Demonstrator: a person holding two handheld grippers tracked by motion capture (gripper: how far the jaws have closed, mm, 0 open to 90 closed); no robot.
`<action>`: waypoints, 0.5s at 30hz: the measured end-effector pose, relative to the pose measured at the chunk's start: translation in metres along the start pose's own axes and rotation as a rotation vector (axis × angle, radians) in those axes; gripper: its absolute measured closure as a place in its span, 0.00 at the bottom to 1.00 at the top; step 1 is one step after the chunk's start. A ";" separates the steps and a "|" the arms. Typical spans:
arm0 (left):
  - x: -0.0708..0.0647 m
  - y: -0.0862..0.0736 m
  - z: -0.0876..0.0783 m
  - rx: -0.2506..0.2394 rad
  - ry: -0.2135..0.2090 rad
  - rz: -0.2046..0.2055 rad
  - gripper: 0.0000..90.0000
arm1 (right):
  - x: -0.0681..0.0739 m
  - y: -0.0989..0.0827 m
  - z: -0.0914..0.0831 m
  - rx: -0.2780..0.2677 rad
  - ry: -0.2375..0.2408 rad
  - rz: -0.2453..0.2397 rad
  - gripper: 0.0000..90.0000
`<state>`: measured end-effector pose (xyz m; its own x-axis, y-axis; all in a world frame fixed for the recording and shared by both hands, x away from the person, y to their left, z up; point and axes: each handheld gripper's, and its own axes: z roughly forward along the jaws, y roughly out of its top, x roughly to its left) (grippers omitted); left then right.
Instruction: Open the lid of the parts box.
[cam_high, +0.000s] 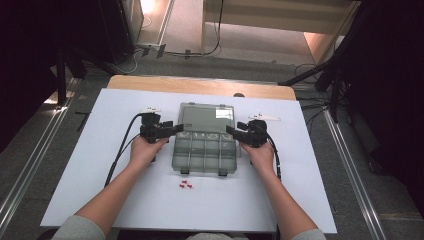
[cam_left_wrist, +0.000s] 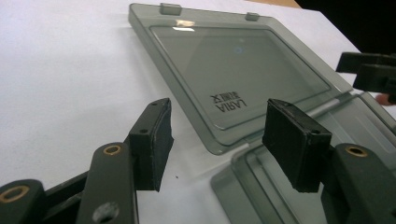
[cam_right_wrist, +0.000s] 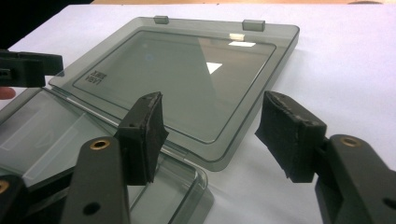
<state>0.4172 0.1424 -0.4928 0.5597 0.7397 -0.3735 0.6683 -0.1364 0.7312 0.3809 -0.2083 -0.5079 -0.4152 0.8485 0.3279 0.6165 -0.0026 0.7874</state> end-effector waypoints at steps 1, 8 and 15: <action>-0.001 0.001 -0.002 -0.003 0.000 0.007 0.46 | 0.001 0.001 -0.001 0.001 0.004 0.004 0.44; -0.008 0.004 -0.012 0.004 -0.013 0.043 0.46 | 0.008 0.003 -0.009 0.034 0.018 -0.027 0.42; -0.014 0.004 -0.015 0.034 -0.044 0.061 0.39 | 0.014 0.005 -0.019 0.007 0.029 -0.061 0.40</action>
<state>0.4047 0.1417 -0.4757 0.6200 0.7000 -0.3543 0.6482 -0.2027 0.7340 0.3655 -0.2066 -0.4898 -0.4713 0.8314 0.2944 0.5943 0.0527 0.8025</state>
